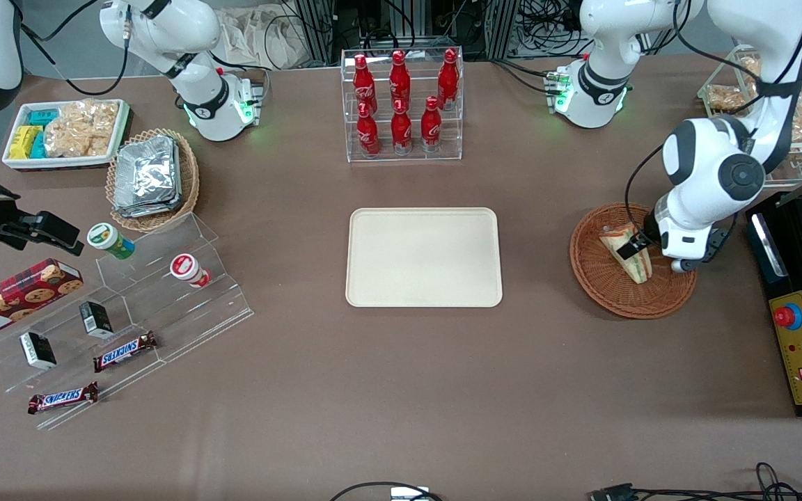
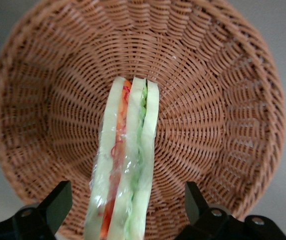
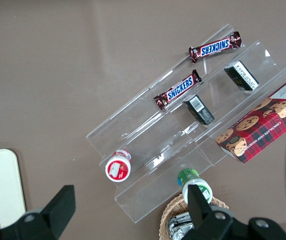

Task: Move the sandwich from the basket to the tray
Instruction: 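Lower the open left gripper over the wrapped sandwich and close on it, then lift the sandwich out of the basket with the left gripper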

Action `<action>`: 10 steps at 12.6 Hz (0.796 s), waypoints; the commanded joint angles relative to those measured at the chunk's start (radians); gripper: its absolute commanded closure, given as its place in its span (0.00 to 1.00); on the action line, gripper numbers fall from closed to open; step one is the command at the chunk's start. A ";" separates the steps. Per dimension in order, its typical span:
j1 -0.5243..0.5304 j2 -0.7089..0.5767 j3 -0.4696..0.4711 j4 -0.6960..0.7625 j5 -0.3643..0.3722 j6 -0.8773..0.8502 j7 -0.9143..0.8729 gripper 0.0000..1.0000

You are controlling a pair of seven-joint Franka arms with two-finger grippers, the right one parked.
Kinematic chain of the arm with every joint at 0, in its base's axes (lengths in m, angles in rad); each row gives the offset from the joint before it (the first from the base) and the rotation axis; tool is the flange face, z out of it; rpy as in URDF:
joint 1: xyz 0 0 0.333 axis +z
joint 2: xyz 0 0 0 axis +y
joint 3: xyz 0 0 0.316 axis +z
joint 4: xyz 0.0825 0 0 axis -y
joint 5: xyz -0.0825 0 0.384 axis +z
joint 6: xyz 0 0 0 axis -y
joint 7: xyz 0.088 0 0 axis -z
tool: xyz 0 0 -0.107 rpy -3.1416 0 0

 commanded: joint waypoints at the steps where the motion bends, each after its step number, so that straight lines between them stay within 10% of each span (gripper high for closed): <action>1: -0.005 0.034 0.003 -0.029 -0.005 0.078 -0.017 0.00; 3: -0.003 0.045 0.003 -0.029 -0.005 0.080 -0.017 0.08; 4: -0.005 0.045 0.001 -0.029 -0.005 0.080 -0.016 0.32; 5: -0.003 0.043 0.001 -0.029 -0.003 0.078 -0.015 0.79; 6: -0.003 0.043 0.001 -0.029 -0.003 0.077 -0.015 1.00; 10: -0.003 -0.041 0.003 -0.009 -0.005 -0.044 0.003 1.00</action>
